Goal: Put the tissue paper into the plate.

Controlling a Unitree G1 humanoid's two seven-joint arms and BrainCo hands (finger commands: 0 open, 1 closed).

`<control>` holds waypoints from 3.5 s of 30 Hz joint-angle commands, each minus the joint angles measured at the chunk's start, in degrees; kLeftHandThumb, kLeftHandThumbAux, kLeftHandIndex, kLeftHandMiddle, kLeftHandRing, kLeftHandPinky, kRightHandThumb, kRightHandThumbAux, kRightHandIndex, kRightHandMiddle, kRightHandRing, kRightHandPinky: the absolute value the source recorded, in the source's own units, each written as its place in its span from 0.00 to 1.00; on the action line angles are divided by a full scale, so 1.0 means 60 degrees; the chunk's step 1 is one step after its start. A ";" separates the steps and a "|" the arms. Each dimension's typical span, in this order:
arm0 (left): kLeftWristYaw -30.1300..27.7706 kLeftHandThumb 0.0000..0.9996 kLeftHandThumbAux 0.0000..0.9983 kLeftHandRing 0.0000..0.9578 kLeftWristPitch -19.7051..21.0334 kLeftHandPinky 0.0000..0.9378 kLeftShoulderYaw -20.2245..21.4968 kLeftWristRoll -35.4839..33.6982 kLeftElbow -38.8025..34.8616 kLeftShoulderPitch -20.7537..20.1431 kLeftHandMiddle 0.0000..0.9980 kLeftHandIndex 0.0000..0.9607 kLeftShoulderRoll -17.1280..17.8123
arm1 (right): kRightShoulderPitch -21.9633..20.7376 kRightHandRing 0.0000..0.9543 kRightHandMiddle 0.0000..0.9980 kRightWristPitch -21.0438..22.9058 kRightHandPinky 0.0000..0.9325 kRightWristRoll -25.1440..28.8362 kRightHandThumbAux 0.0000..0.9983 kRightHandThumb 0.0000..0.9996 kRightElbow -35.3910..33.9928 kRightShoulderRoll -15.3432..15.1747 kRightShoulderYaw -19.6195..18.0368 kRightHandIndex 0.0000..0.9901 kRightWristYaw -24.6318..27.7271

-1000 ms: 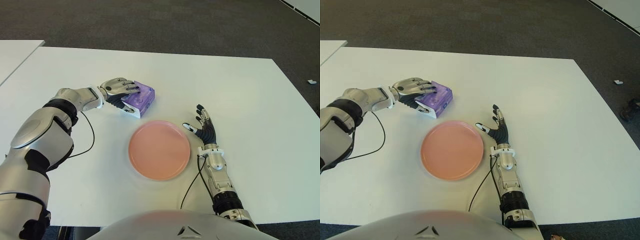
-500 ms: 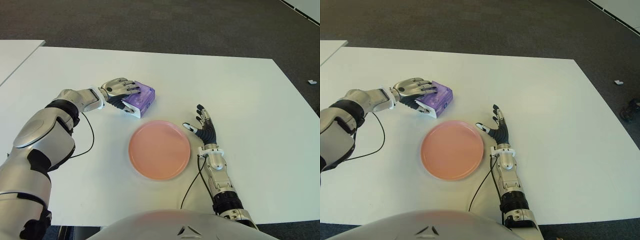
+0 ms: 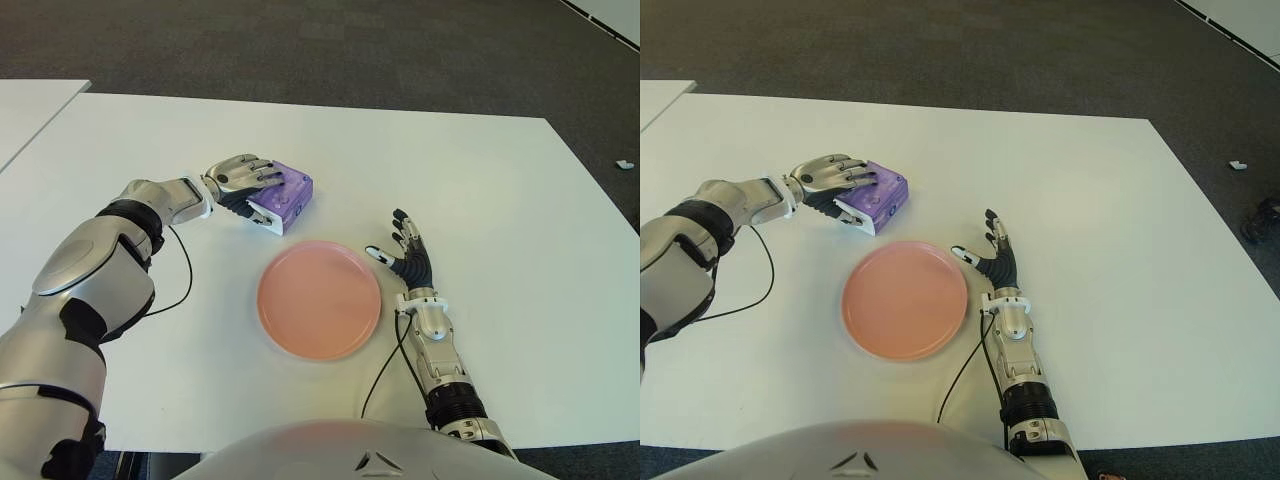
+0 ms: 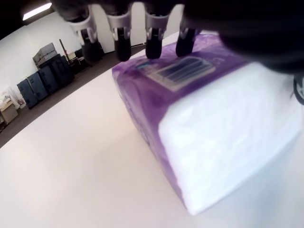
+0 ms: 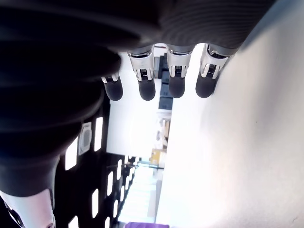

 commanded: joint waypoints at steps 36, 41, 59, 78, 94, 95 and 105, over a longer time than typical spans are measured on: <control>0.1622 0.26 0.16 0.00 0.1284 0.00 -0.0633 0.0977 0.0472 0.1101 0.00 0.00 -0.1032 | 0.1041 0.00 0.00 0.0552 0.00 -0.0006 0.72 0.00 0.0225 -0.0036 0.0379 0.00 0.0432; 0.1969 0.26 0.16 0.00 0.1740 0.00 -0.1098 0.1249 0.0649 0.1234 0.00 0.00 -0.1190 | 0.1156 0.00 0.00 0.0552 0.00 0.0069 0.75 0.00 0.0050 0.0009 0.0418 0.00 0.0521; 0.1406 0.30 0.17 0.00 0.2294 0.00 -0.1669 0.1211 0.1021 0.1375 0.00 0.00 -0.1507 | 0.1550 0.00 0.00 0.1034 0.00 0.0008 0.76 0.00 -0.0793 -0.0010 0.0531 0.00 0.0660; 0.0977 0.32 0.13 0.00 0.2514 0.00 -0.1738 0.1178 0.1180 0.1511 0.00 0.00 -0.1437 | 0.1718 0.00 0.00 0.1489 0.00 -0.0065 0.74 0.00 -0.1211 -0.0034 0.0594 0.00 0.0639; 0.0830 0.25 0.16 0.00 0.2609 0.00 -0.1703 0.1133 0.1171 0.1574 0.00 0.00 -0.1439 | 0.1733 0.00 0.00 0.1523 0.00 -0.0047 0.72 0.00 -0.1253 -0.0086 0.0614 0.00 0.0656; 0.0833 0.26 0.16 0.00 0.2601 0.00 -0.1694 0.1123 0.1170 0.1574 0.00 0.00 -0.1439 | 0.1734 0.00 0.00 0.1513 0.00 -0.0056 0.72 0.00 -0.1251 -0.0085 0.0616 0.00 0.0644; 0.1963 0.66 0.53 0.47 0.3025 0.53 -0.0790 0.0203 0.1127 0.1922 0.42 0.30 -0.1686 | 0.1709 0.00 0.00 0.1515 0.00 -0.0048 0.71 0.00 -0.1183 -0.0103 0.0590 0.00 0.0596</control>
